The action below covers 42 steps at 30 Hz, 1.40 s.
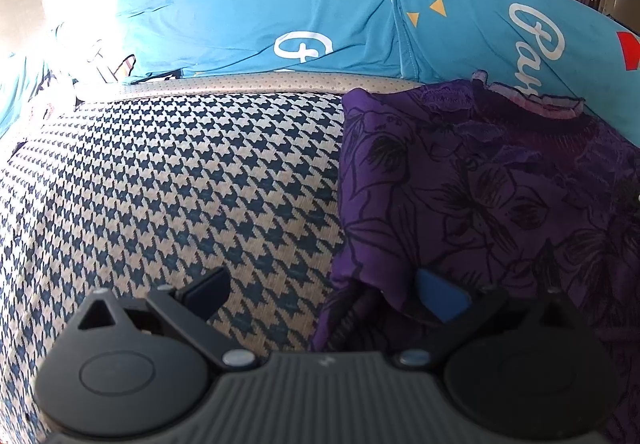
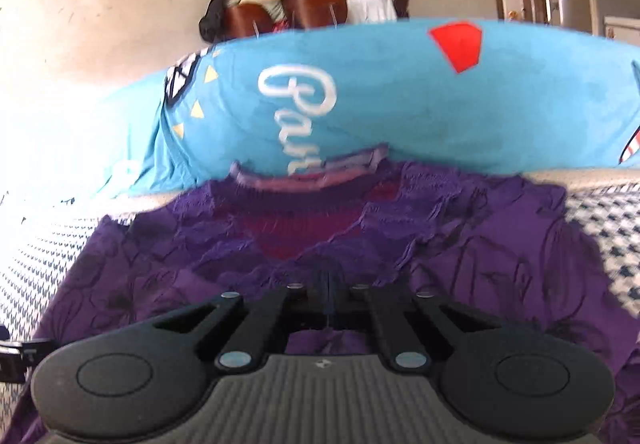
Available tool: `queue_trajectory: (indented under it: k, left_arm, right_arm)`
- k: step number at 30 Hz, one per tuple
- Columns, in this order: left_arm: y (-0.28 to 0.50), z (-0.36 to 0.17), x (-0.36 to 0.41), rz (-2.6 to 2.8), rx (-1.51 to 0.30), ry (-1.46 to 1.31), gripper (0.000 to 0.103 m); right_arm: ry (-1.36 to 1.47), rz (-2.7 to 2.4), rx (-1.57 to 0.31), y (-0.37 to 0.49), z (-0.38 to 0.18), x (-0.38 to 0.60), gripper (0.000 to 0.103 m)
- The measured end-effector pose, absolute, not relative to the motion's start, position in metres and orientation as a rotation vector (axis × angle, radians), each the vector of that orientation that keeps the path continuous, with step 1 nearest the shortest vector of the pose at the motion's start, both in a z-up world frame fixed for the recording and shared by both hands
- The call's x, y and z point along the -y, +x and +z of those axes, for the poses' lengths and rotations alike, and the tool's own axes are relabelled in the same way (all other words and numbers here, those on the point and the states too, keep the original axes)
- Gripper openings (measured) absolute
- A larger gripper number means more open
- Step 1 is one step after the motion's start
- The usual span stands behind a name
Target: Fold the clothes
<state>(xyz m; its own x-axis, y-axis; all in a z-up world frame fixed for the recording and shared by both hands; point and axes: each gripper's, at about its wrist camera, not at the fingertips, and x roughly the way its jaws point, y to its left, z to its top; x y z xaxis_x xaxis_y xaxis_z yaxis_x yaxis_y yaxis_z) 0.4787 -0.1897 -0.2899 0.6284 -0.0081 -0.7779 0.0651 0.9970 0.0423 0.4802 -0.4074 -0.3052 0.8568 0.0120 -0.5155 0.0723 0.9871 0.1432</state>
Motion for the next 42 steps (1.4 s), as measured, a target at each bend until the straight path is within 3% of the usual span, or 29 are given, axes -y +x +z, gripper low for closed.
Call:
queue_trajectory:
  k: [11, 19, 26, 30, 42]
  left_arm:
    - [0.479, -0.291, 0.196, -0.061, -0.869, 0.082, 0.103]
    - [0.478, -0.297, 0.206, -0.079, -0.882, 0.101, 0.103]
    - [0.480, -0.300, 0.210, -0.083, -0.894, 0.104, 0.103]
    - [0.481, -0.302, 0.213, -0.089, -0.897, 0.109, 0.103]
    - [0.485, -0.306, 0.212, -0.097, -0.915, 0.112, 0.103]
  right_arm:
    - [0.300, -0.259, -0.460, 0.465, -0.277, 0.502, 0.021]
    - [0.424, -0.333, -0.480, 0.461, -0.286, 0.559, 0.022]
    - [0.479, -0.296, -0.502, 0.475, -0.297, 0.577, 0.032]
    - [0.465, -0.266, -0.528, 0.487, -0.303, 0.581, 0.044]
    - [0.488, -0.178, -0.566, 0.514, -0.320, 0.590, 0.044]
